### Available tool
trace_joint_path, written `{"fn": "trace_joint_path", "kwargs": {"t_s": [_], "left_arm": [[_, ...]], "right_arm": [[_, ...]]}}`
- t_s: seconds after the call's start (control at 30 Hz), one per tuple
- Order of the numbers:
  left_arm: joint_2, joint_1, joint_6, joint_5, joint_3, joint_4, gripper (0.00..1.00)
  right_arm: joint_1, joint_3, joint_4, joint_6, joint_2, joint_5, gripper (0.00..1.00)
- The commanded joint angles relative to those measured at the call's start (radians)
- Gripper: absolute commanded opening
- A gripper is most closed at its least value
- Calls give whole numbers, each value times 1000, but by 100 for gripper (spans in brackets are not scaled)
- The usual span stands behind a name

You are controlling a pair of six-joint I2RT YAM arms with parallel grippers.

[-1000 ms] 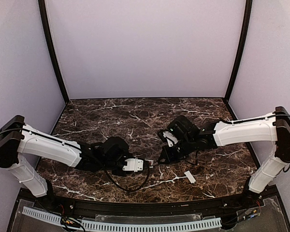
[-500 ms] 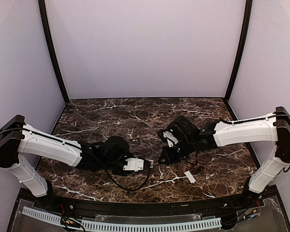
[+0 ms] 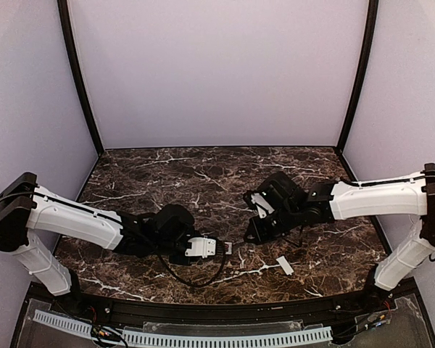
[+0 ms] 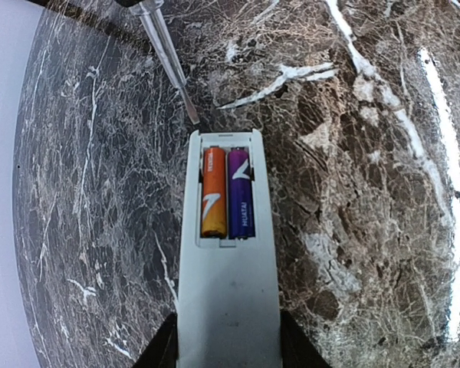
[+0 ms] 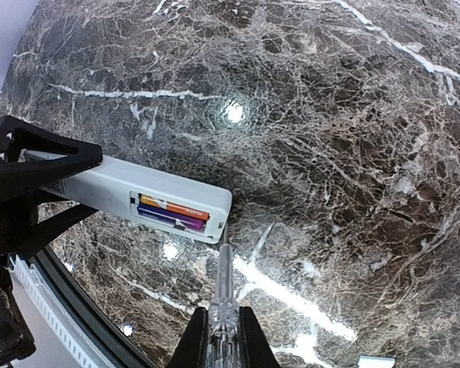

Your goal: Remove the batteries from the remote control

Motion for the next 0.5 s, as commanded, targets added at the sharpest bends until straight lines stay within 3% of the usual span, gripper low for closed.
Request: {"fn": "trace_joint_path", "kwargs": {"t_s": [0.0, 0.47], "left_arm": [[-30, -5, -29, 40, 20, -55, 0], [-113, -5, -92, 67, 30, -44, 0]], "right_arm": [[15, -25, 22, -17, -44, -6, 0], [74, -46, -30, 19, -223, 13, 0]]}}
